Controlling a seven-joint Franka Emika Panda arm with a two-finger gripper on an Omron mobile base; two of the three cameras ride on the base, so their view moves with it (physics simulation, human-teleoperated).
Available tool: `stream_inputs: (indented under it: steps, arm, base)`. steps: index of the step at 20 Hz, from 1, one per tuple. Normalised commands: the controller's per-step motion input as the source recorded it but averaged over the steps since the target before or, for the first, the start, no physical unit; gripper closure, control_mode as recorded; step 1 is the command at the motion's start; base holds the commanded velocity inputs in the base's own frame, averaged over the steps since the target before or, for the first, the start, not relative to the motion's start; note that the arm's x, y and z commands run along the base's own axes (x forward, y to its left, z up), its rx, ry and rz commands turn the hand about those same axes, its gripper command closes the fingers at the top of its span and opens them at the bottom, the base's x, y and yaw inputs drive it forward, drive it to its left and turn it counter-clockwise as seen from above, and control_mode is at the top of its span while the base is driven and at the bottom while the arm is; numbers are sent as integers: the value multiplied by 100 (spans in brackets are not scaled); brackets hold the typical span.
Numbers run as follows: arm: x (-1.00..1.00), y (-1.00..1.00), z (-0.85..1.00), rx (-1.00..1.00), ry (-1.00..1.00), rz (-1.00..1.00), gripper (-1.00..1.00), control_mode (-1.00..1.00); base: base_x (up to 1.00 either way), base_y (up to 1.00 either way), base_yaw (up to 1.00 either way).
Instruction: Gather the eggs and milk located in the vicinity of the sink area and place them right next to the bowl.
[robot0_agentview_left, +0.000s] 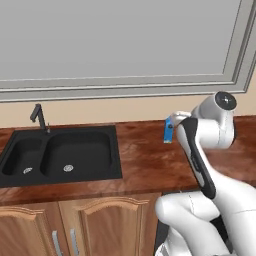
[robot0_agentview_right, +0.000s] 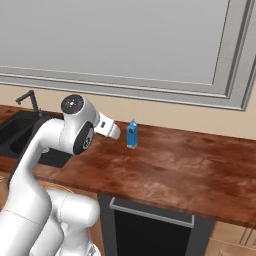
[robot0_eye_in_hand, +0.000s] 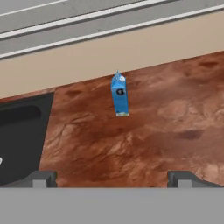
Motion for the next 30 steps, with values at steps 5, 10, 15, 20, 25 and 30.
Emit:
stream_inputs:
  steps: [5,10,15,20,25,30]
  arm:
    - [45,-5,0,0,1,0,-100,-100]
    - [39,-6,-6,0,1,0,-100,-100]
    - [33,-7,-16,0,3,0,-100,-100]
    - [26,-6,-25,0,4,0,-100,-100]
    - [31,-8,-25,0,3,0,-100,-100]
    - [32,-10,-20,0,0,0,-100,-100]
  base:
    - [0,0,0]
    - [0,0,0]
    - [0,0,0]
    - [0,0,0]
    - [0,0,0]
    - [0,0,0]
